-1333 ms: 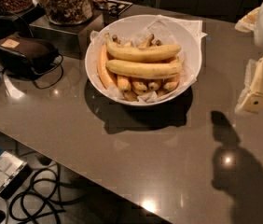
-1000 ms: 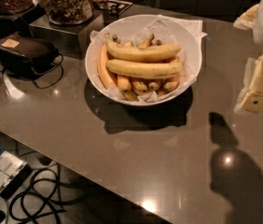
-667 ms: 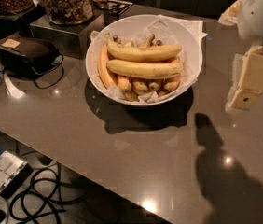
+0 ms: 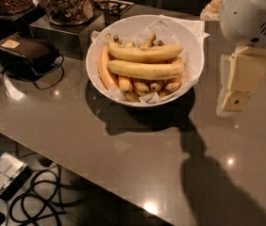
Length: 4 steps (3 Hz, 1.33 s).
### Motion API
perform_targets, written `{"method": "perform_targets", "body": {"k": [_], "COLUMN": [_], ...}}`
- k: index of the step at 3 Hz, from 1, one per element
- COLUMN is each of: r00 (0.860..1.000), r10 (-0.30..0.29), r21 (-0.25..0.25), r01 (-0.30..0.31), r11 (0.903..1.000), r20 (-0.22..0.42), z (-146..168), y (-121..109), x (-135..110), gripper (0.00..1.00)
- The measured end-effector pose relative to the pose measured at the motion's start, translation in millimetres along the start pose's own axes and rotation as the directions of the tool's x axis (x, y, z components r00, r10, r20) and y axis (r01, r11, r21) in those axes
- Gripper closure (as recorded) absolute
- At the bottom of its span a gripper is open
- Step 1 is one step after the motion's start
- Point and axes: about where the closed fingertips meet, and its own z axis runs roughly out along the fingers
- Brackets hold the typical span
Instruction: Pick banana from white bowl
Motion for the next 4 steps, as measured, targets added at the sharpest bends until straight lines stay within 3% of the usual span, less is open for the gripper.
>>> {"method": "perform_targets", "body": {"k": [1,3,4], "r00": [0.999,0.992,0.992], "r10": [-0.032,-0.125,-0.126], "r21": [0.024,-0.027,-0.029], "r01": [0.033,0.125,0.127], "r11": [0.9992,0.9918,0.9915], "r20": [-0.003,0.021,0.022], "z": [-3.9,10.0,10.5], "y": [-0.3,-8.3,-8.5], "x": [-5.9,-36.8,-37.5], "gripper": [0.0,0.0,0.0]}}
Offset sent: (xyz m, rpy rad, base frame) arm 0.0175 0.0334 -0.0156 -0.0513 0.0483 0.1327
